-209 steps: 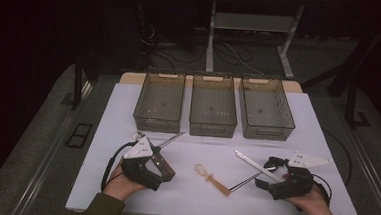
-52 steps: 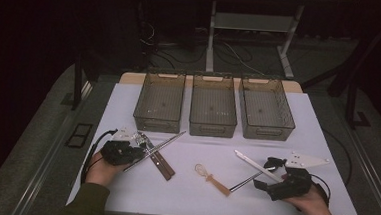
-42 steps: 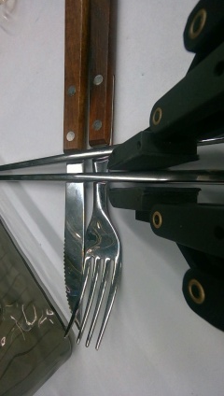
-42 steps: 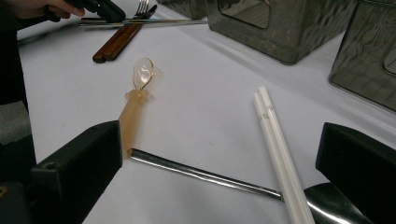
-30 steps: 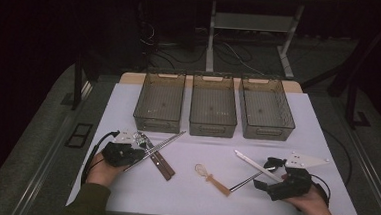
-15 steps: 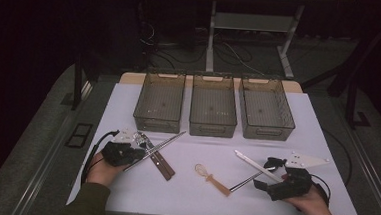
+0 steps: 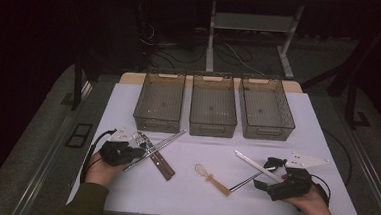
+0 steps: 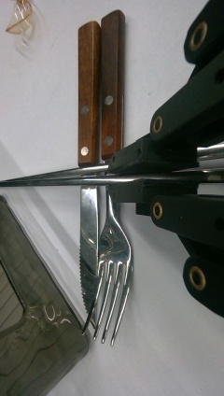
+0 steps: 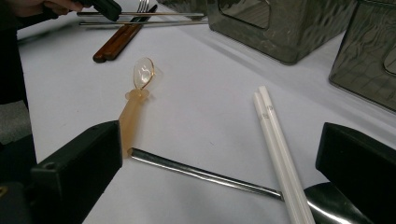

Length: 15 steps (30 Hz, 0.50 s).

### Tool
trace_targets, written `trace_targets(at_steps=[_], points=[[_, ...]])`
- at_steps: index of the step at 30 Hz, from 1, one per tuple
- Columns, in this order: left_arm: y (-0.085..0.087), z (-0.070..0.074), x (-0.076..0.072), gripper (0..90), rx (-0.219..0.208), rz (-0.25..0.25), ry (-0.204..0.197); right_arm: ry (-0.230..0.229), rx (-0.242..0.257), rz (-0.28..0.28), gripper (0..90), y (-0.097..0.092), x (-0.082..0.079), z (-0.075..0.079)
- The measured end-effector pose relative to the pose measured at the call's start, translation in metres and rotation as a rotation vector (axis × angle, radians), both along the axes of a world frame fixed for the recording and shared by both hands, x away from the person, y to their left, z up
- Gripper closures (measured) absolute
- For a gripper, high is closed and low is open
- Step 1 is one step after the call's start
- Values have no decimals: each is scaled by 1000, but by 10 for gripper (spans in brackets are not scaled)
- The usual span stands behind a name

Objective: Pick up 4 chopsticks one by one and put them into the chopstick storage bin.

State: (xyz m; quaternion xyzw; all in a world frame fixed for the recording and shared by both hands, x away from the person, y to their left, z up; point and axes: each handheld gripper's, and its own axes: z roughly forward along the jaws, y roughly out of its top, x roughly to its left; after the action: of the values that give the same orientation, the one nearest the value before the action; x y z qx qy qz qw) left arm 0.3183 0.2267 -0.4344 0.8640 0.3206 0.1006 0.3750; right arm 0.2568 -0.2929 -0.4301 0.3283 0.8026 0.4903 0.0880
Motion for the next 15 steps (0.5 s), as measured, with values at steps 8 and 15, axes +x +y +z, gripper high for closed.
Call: trace_targets(at_steps=[8, 15], points=[[-3, 8, -4, 840, -21, -4, -5, 0, 1, -1, 5, 0, 0, 0], [-4, 14, -7, 839, -36, -6, -7, 0, 0, -2, 5, 0, 0, 0]])
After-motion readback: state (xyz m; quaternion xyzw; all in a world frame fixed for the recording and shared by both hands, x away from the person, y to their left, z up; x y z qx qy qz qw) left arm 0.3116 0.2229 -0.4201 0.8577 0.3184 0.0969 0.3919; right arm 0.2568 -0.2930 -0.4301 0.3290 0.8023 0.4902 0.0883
